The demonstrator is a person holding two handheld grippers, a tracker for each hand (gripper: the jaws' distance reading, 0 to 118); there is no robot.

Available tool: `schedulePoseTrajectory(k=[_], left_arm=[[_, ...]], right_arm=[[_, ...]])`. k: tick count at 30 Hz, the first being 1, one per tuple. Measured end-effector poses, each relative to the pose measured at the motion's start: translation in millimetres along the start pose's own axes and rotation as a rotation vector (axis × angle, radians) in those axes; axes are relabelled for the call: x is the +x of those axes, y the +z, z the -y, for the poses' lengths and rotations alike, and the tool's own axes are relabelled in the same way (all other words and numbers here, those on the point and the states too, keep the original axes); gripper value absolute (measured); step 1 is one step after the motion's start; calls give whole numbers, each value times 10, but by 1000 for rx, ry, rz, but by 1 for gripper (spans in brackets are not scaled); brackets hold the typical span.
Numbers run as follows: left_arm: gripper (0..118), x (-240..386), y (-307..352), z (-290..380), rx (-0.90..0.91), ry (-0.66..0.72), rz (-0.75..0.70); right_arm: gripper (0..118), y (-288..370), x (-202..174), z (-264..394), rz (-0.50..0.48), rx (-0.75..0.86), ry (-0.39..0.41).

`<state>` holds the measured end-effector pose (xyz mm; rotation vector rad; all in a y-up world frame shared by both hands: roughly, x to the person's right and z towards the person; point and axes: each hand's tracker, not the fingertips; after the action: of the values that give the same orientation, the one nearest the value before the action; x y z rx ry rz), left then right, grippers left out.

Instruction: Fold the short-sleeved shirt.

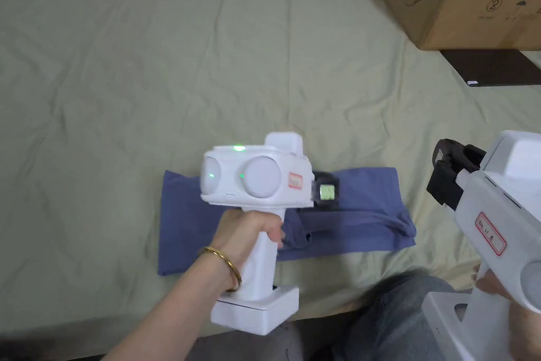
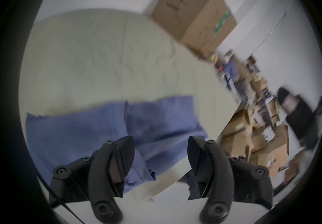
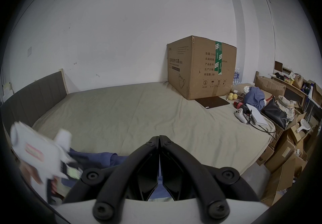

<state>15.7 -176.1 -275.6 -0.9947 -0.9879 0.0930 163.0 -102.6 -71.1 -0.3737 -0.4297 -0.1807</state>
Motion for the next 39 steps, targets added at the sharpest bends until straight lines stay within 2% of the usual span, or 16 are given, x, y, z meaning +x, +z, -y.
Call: schedulePoseTrajectory(k=[1,2,4,5,11,14,19,21,23,25,27,29,30,34,35,39], left_arm=[[52,-8,167,-71,56,-10,-13],[32,-47,305,-125,113,-33,-46],[4,-128,464,-183,186,-73,-166],[0,-158,500,-193,209,-97,-224],[0,-390,198,158,115,-115,-355],[0,-318,-124,462,2,-104,-297],[0,-126,-565,848,-185,-229,-255],[0,-147,-556,861,-165,-205,-271],[0,-198,-352,706,-120,-80,-187],[12,-307,-9,490,22,19,-80],[55,-453,317,314,164,50,-81],[106,-655,596,148,244,92,-91],[118,-806,721,75,253,122,-90],[118,-1484,1084,-1,267,216,-83],[118,-1647,1125,20,254,244,-80],[118,-2219,1096,289,172,432,1]], right_arm=[[0,-6,-7,3,-2,-1,-2],[0,-16,-1,11,18,-7,3],[0,-24,-11,22,12,-9,-2],[0,-31,-17,25,7,-10,-3],[0,-35,-38,50,-15,-12,16],[0,-39,-8,65,-6,-21,33],[0,-16,94,90,15,-36,51],[0,-3,120,91,21,-42,59],[0,20,154,96,35,-42,67],[0,2,186,86,37,-51,63],[0,-16,182,78,36,-53,62],[0,-26,153,62,37,-49,65],[0,-31,128,51,31,-43,65],[0,-82,38,12,7,-22,59],[0,-100,2,-3,1,-27,10],[0,-165,-147,-38,-46,-19,17]])
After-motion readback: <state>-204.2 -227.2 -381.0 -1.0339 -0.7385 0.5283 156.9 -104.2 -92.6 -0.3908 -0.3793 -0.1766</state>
